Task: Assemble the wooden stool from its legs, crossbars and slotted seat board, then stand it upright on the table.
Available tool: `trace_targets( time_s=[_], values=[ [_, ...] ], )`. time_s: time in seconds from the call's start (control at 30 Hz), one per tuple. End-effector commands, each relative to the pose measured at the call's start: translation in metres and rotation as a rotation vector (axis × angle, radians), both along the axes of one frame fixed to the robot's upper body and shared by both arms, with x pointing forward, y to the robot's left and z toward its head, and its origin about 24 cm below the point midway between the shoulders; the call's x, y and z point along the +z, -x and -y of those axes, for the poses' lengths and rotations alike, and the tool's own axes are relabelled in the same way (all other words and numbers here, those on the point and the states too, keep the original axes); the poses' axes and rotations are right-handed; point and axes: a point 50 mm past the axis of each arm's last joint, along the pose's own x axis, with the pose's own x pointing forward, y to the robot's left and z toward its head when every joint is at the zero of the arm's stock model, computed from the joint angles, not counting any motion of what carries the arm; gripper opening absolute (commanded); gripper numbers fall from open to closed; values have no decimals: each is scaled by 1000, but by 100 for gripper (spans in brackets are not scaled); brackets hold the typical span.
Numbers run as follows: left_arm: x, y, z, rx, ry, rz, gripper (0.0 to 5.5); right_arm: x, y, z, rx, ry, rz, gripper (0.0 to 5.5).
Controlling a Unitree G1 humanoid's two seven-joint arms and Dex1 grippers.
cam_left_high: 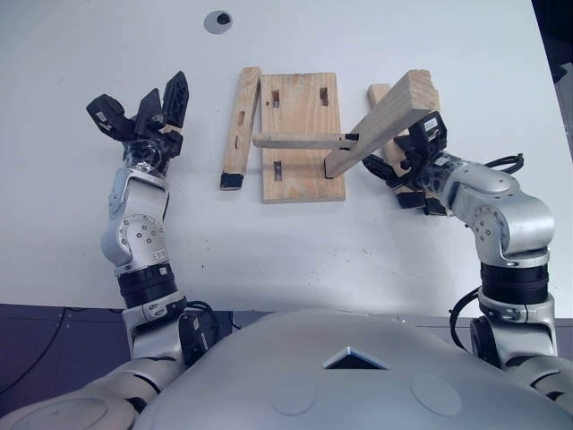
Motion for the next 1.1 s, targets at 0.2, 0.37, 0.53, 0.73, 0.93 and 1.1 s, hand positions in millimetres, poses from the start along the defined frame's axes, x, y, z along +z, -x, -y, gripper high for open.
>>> trace_targets(
  time_s=[0.2,0.37,0.53,0.73,0.93,1.1],
  values=[
    [1,-3,0,13,-2,-4,413,19,-15,1,-25,12,142,422],
    [1,-4,1,13,-3,1,413,5,-16,11,-74,76,106,422],
    [1,-4,1,14,-1,2,413,-4,-16,15,-92,94,60,404],
    [1,-5,1,16,-2,0,413,-11,-13,18,-86,106,-1,310],
    [0,-5,2,17,-6,-3,413,-13,-14,17,-83,119,-11,211],
    [6,-9,3,12,-11,20,413,-8,-19,15,-88,111,22,201]
  ],
)
